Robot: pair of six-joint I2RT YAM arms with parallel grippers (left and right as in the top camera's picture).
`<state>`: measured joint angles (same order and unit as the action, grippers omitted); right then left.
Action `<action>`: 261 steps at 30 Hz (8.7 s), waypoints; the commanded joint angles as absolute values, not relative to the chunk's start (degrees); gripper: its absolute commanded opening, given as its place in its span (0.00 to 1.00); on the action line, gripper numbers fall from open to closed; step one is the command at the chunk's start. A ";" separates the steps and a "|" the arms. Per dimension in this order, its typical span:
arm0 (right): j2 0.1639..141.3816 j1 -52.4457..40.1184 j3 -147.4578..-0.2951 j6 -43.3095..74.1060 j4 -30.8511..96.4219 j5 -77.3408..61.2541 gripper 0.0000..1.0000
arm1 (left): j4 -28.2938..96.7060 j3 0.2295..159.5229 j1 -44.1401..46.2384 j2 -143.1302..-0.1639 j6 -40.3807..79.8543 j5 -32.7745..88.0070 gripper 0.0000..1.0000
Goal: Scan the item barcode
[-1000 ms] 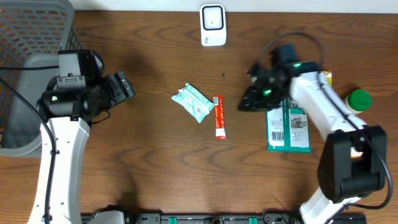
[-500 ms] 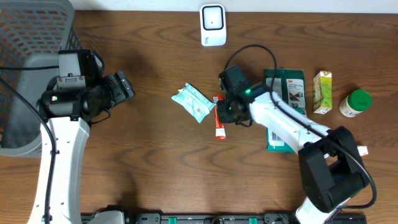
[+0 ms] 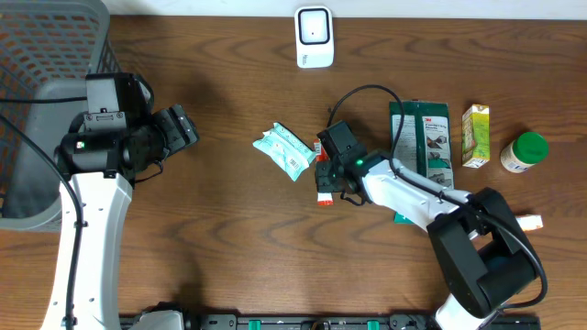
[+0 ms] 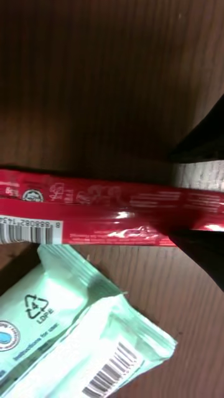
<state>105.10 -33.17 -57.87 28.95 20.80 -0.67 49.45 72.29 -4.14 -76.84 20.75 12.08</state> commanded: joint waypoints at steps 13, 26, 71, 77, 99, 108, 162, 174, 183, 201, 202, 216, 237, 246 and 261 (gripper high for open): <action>105.14 -33.50 -54.78 31.00 12.29 7.01 0.23 | 49.47 72.44 -4.49 -77.08 20.23 12.36 0.85; 105.14 -33.47 -50.87 35.27 6.26 5.04 0.07 | 49.47 72.44 -4.49 -77.08 20.23 12.36 0.85; 106.15 -29.32 -50.96 27.16 1.69 -1.76 0.01 | 51.16 71.42 0.58 -77.17 20.21 13.67 0.98; 98.89 -25.43 -51.00 27.44 2.55 -11.64 0.01 | 50.65 71.44 0.73 -76.97 20.18 14.57 0.91; 102.96 -30.59 -50.89 28.05 5.39 -1.96 0.46 | 47.70 71.42 5.50 -87.68 11.16 27.81 0.90; 105.95 -30.09 -51.31 28.88 2.35 -0.03 0.01 | 47.35 71.42 5.50 -87.66 10.90 27.79 0.91; 100.14 -29.06 -51.31 29.41 0.30 -0.95 0.01 | 47.48 71.35 6.44 -87.68 10.68 28.08 0.91; 82.70 -12.03 -51.31 37.93 -2.90 -44.58 0.01 | 40.73 71.35 9.39 -87.66 -7.94 64.31 0.91; 82.72 -11.92 -51.31 51.05 -19.42 -55.37 0.01 | 29.65 71.35 16.12 -87.66 -7.90 71.37 0.79; 82.72 -12.86 -51.31 57.32 -26.55 -56.21 0.01 | 18.33 71.35 22.57 -87.68 -3.95 60.58 0.68; 82.72 -12.86 -51.31 57.84 -27.16 -56.21 0.01 | 18.33 71.35 22.83 -87.68 -3.95 60.58 0.68; 82.72 -13.26 -51.31 59.55 -28.29 -57.10 0.01 | 18.00 71.35 25.17 -87.68 -3.99 54.17 0.57; 82.72 -13.91 -51.27 51.44 -25.87 -56.88 0.09 | 19.66 71.35 25.15 -87.68 -0.58 42.83 0.07; 82.72 -13.89 -51.27 44.82 -19.42 -52.97 0.35 | 22.94 71.37 25.17 -87.68 1.85 40.42 0.07; 82.85 -15.66 -51.27 37.58 -18.41 -52.25 0.39 | 26.57 71.35 25.28 -87.68 1.30 46.81 0.07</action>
